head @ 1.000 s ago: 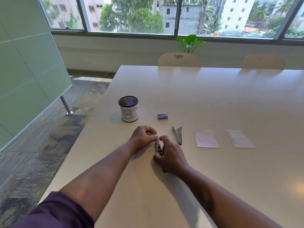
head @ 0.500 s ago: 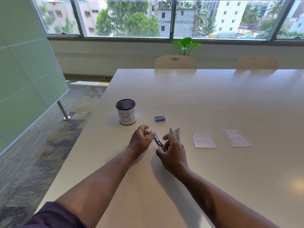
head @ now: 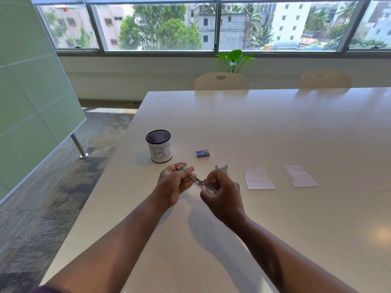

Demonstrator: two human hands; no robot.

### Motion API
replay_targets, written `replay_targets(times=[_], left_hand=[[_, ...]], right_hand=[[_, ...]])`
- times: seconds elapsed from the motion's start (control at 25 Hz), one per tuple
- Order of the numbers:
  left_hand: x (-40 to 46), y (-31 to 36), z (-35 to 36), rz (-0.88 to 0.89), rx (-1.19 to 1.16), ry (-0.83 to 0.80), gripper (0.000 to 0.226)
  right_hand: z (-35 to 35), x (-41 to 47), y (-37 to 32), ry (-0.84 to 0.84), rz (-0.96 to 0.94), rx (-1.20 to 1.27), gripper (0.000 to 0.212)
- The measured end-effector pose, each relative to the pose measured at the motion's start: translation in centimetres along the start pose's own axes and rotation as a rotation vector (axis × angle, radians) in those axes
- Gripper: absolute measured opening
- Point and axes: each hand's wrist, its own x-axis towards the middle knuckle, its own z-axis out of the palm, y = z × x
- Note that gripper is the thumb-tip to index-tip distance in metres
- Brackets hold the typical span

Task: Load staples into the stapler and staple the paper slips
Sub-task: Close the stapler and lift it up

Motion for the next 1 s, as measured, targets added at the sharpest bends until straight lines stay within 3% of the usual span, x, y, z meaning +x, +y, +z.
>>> replay_targets(times=[0.28,0.44,0.56,0.68,1.0], left_hand=[[-0.8,0.1,0.3,0.082,-0.016,0.026,0.031],[-1.1,0.2,0.4,0.089,-0.033,0.032,0.03],[-1.3,0.4,0.4,0.082,-0.05,0.038,0.029],[-1.7,0.1,0.3,0.096,0.011,0.039,0.028],[-3.4,-1.1,2.1,0.2,0.195,-0.179,0.025]], right_hand=[[-0.6,0.1,-0.5,0.034,-0.097,0.032,0.035],[0.1,-0.6,-0.3,0.133,-0.117,0.004,0.04],[-0.1,-0.8,-0.2,0.202,-0.077,0.149,0.047],[-0.3,-0.8,-0.4,0.168,-0.071,0.295,0.054],[0.6,-0.2,-0.3,0.097,-0.105,0.181,0.03]])
